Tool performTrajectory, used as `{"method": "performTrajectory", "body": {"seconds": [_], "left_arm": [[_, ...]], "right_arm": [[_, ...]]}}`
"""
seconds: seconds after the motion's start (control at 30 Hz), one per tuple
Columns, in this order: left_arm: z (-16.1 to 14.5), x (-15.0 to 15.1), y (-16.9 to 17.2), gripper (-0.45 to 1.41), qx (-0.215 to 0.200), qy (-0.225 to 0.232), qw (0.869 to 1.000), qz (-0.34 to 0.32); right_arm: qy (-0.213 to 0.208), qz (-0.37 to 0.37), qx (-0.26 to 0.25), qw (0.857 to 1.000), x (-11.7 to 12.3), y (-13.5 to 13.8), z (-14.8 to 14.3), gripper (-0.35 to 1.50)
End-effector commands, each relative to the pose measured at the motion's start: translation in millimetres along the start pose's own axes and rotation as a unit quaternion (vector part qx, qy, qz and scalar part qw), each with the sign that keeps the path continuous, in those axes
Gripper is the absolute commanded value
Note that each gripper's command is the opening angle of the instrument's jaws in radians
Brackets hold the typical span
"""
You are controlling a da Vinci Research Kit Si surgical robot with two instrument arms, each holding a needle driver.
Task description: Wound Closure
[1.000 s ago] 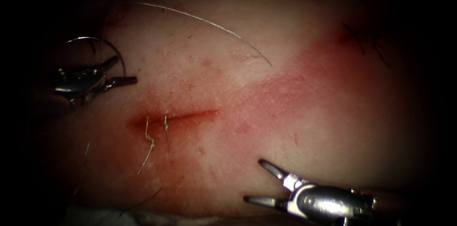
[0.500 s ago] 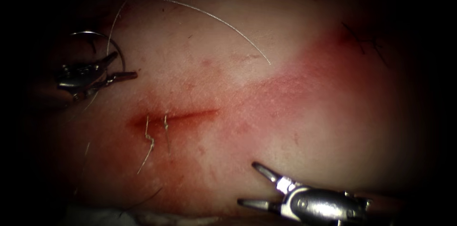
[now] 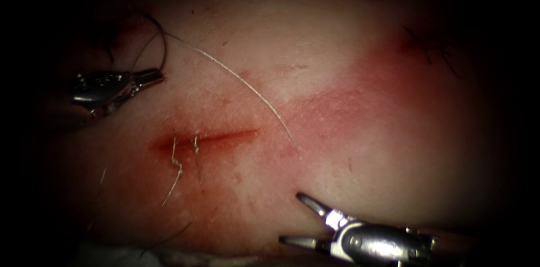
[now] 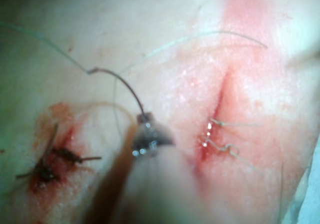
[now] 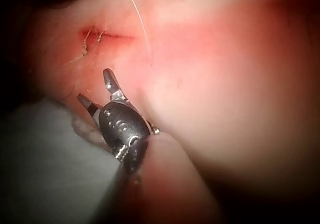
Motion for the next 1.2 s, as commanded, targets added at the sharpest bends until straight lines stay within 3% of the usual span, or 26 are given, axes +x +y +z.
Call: {"method": "performTrajectory", "body": {"seconds": [0.03,0.17,0.27,0.4,0.47,0.57,0.63,0.7,0.8,1.07,1.2], "left_arm": [[0.5,-0.1,1.0,-0.45,-0.003,0.0,1.0,0.005],[0.2,1.1,3.9,-0.45,-0.01,0.005,1.0,0.024],[0.3,1.5,5.6,-0.45,-0.015,0.01,0.999,0.033],[-0.4,1.0,7.6,-0.45,-0.02,0.017,0.999,0.046],[-1.0,0.9,9.0,-0.45,-0.019,0.022,0.998,0.059],[-0.9,1.8,11.5,-0.45,-0.032,0.035,0.997,0.067],[-0.7,2.2,13.0,-0.45,-0.037,0.037,0.996,0.073],[-0.9,2.6,13.6,-0.45,-0.041,0.041,0.995,0.079],[-2.5,4.2,13.6,-0.45,-0.044,0.056,0.994,0.084],[-3.1,4.4,14.1,-0.45,-0.043,0.057,0.993,0.091],[-3.0,4.4,14.1,-0.45,-0.043,0.057,0.993,0.093]], "right_arm": [[-0.001,0.002,0.003,1.0,-0.3,-0.8,0.7,1.26],[0.008,0.008,0.0,1.0,0.6,-0.3,0.6,1.26],[0.018,0.02,-0.014,1.0,3.0,0.6,0.3,1.26],[0.008,0.025,-0.019,0.999,4.0,0.9,2.2,1.26],[0.001,0.028,-0.031,0.999,4.3,1.7,2.4,1.25],[-0.002,0.048,-0.048,0.998,7.1,4.8,2.0,1.21],[-0.012,0.051,-0.048,0.997,7.6,5.2,2.7,1.21],[-0.024,0.053,-0.045,0.997,7.1,4.5,3.7,1.21],[-0.045,0.075,-0.031,0.996,3.4,2.3,7.3,1.21],[-0.07,0.07,-0.029,0.995,-1.7,3.9,12.7,1.21],[-0.092,0.076,-0.02,0.993,-5.3,4.5,16.8,1.23]]}}
